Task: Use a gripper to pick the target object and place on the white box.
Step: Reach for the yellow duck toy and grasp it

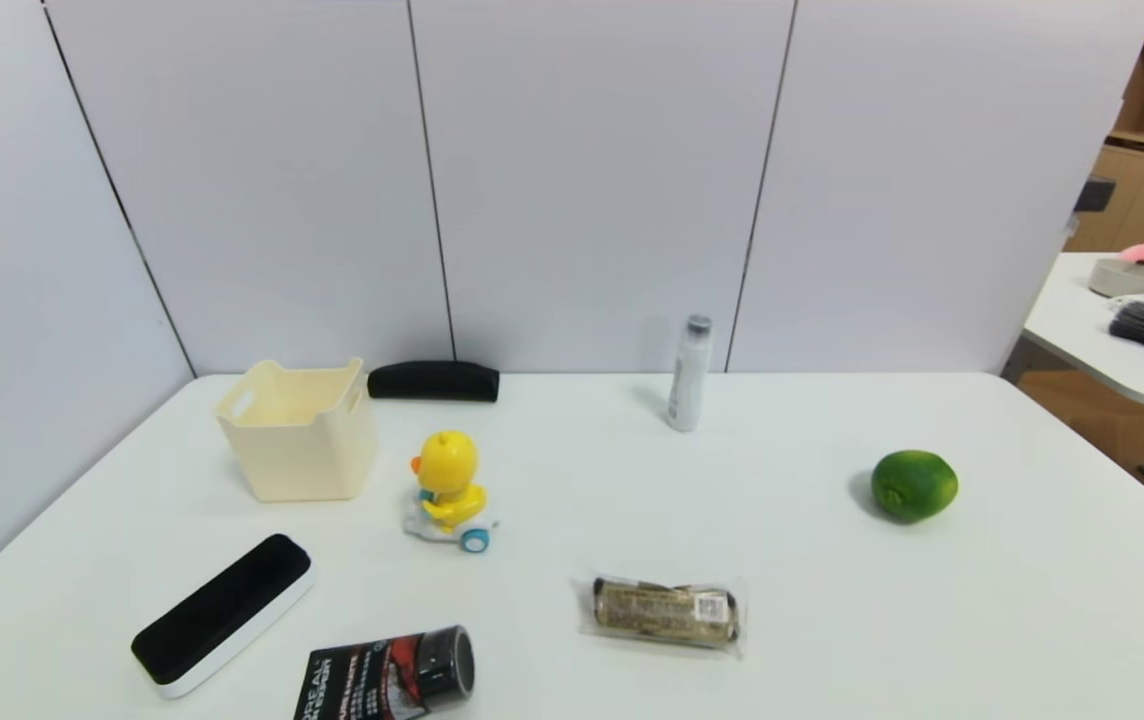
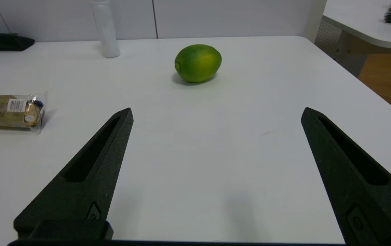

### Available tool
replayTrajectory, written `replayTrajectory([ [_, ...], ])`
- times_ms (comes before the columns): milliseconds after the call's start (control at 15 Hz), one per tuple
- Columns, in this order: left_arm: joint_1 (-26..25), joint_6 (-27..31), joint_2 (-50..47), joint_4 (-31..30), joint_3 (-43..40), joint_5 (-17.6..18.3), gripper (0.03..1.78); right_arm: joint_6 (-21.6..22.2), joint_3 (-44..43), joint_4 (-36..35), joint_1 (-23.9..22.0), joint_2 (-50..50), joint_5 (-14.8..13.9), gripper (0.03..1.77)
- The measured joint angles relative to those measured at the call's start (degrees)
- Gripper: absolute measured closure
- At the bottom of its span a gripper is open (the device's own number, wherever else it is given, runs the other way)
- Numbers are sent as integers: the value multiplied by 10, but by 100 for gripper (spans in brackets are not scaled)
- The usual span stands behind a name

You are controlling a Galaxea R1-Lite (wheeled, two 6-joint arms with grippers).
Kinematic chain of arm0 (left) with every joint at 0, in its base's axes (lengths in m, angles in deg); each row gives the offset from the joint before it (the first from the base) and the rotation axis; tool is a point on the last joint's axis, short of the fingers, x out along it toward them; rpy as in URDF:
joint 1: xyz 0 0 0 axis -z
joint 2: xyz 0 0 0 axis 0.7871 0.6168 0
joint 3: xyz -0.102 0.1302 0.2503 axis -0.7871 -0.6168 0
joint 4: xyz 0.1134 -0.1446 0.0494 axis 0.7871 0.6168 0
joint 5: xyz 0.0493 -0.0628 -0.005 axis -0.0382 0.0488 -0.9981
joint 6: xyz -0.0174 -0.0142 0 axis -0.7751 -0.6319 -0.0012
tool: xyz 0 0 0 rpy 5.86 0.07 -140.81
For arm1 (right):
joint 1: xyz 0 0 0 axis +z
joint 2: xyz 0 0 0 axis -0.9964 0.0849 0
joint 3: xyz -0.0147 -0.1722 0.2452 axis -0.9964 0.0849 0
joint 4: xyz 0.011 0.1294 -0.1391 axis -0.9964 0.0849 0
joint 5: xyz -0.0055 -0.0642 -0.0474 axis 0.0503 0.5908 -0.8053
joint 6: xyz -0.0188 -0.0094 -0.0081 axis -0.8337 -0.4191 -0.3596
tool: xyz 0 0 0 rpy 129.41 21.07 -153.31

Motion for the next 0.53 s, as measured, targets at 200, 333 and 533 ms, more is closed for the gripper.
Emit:
replayTrajectory([
  [200,0,0,0,0,0,0,12,2,0,0,0,0,0,10],
  [333,0,0,0,0,0,0,12,2,0,0,0,0,0,10],
  [533,0,0,0,0,0,0,12,2,0,0,0,0,0,10],
])
